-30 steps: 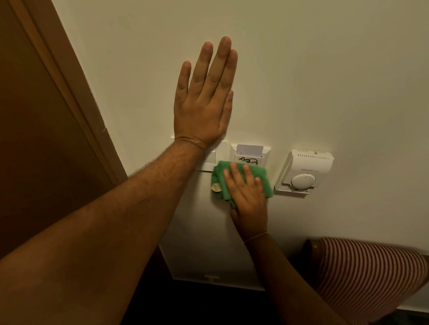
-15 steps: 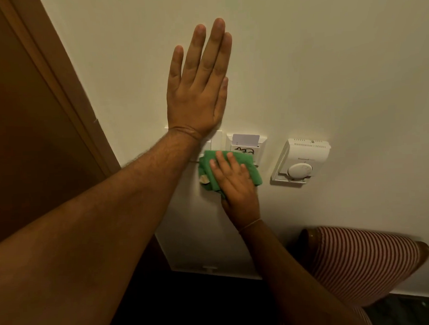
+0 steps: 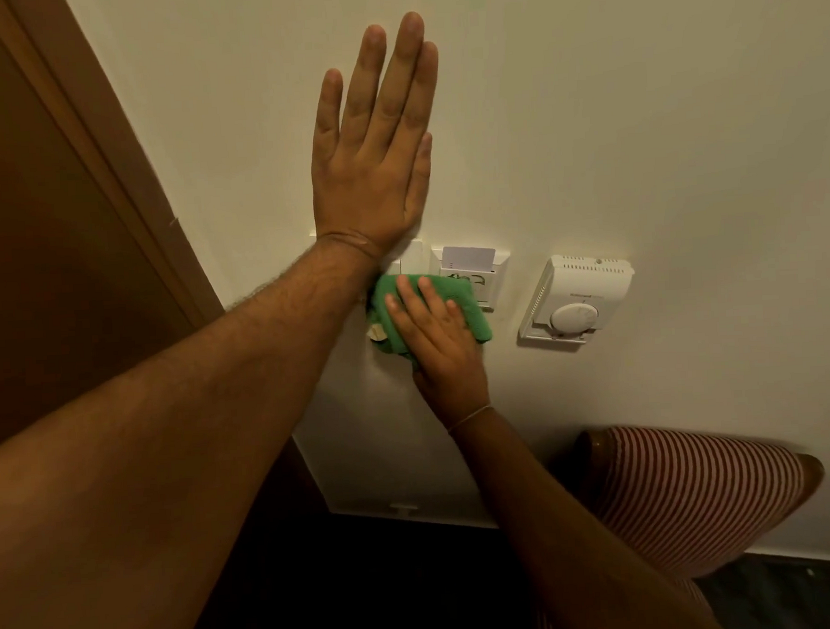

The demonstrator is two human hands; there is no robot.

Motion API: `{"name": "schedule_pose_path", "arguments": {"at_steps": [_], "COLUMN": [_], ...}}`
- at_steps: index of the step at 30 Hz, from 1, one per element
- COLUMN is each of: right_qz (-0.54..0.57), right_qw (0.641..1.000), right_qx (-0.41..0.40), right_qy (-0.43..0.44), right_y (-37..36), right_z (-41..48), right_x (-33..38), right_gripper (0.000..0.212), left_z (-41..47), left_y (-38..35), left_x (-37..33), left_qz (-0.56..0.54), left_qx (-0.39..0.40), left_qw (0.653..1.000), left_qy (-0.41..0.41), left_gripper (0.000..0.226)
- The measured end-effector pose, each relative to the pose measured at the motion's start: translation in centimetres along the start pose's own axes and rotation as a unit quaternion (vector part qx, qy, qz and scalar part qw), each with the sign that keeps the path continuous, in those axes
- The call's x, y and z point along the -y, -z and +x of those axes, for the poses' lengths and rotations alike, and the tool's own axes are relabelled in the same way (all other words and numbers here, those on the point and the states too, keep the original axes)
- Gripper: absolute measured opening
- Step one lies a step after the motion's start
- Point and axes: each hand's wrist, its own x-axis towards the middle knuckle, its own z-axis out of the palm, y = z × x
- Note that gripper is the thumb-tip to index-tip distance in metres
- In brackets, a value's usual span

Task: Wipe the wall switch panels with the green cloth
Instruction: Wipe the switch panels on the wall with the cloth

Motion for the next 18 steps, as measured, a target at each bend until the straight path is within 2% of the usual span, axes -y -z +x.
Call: {"name": "schedule_pose_path", "arguments": {"at_steps": [2,5,7,10,13,15,18], "right_qz": [-0.011,-0.022,-0.005,0.026,0.032,0.015,-0.001], "right_qw": [0.999,0.993,0.988,0.994,0.999,1.000,0.999], "right_qx": [-0.024,-0.077,-0.099,-0.073,-0.019,-0.010,-0.035], "right_qy": [-0.036,-0.090,-0.117,-0.078,-0.009,-0.003,-0.036], "right_y": [1.2,1.9,1.2,-0.4,-0.8,-0.1,1.7], "right_z": [-1.2,-2.1,-1.4,0.4,1.8,1.5,-0.3], "right_x": [-1.5,-2.7,-1.5,1.2,2.0,1.4,-0.7], "right_gripper": [0.070,0.058,0.064,0.076,0.058,0.054,0.064], "left_z": [0.0,0.0,0.0,0.0,0.0,-0.1,0.0], "left_y": [0.0,-0.1,-0.2,-0.5,-0.4,-0.3,-0.2], "left_x": [0.0,-0.1,-0.1,0.0,-0.1,-0.1,0.3], "left_qz": [-0.005,-0.016,-0.017,-0.018,-0.027,-0.033,-0.024], "left_qx": [-0.001,0.001,-0.007,-0.018,-0.011,-0.007,-0.016], "left_qw": [1.000,1.000,1.000,1.000,1.000,0.999,1.000], "left_qy": [0.002,0.007,0.002,-0.006,0.004,0.008,-0.002], "left_gripper": [0.081,0.081,0.078,0.074,0.076,0.076,0.074]}}
